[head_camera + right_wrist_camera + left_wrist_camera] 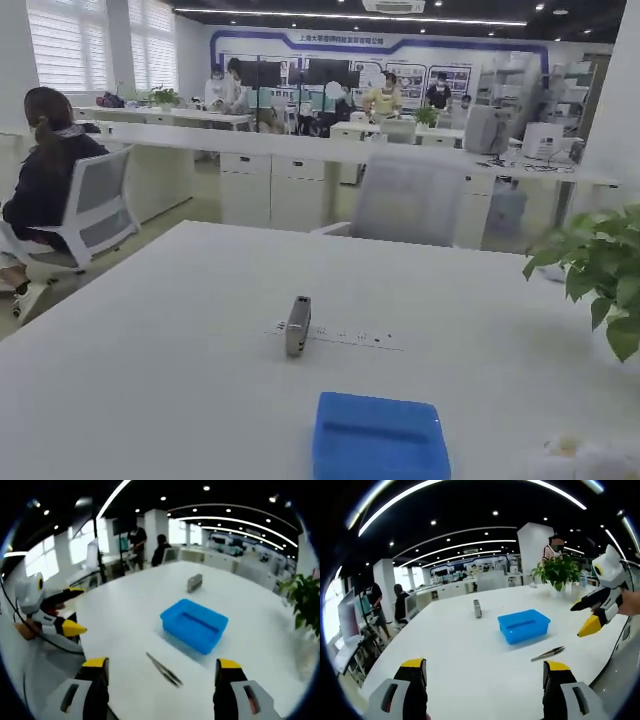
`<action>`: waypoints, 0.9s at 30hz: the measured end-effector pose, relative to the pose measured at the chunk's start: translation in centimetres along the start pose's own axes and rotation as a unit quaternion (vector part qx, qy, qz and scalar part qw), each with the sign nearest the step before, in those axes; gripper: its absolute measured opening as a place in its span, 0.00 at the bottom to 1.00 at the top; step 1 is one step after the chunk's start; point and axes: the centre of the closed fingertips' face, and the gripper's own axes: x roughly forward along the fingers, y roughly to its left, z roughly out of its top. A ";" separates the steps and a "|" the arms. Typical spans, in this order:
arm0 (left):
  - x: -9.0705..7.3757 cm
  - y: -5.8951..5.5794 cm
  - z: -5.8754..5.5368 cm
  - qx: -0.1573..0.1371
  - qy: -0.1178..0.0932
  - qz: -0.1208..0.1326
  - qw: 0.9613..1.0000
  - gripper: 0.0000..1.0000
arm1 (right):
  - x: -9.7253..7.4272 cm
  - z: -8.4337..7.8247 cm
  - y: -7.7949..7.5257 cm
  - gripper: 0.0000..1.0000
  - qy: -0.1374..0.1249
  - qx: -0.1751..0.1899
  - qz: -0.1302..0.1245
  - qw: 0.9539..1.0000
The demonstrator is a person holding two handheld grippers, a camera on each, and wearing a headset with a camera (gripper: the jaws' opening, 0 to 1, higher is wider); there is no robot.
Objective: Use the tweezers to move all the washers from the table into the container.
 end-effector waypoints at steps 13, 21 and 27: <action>0.0 0.1 0.3 -0.001 0.011 -0.008 1.000 0.99 | -5.1 -1.2 -0.5 0.99 -0.059 0.040 -0.103 0.992; -0.3 1.5 0.5 -0.017 0.018 0.004 1.000 0.99 | -5.1 -1.8 -1.7 0.99 -0.064 0.057 -0.114 0.990; -0.8 2.1 0.3 -0.019 0.027 0.013 0.999 0.99 | -4.4 -2.5 -1.3 0.99 -0.049 0.049 -0.112 0.991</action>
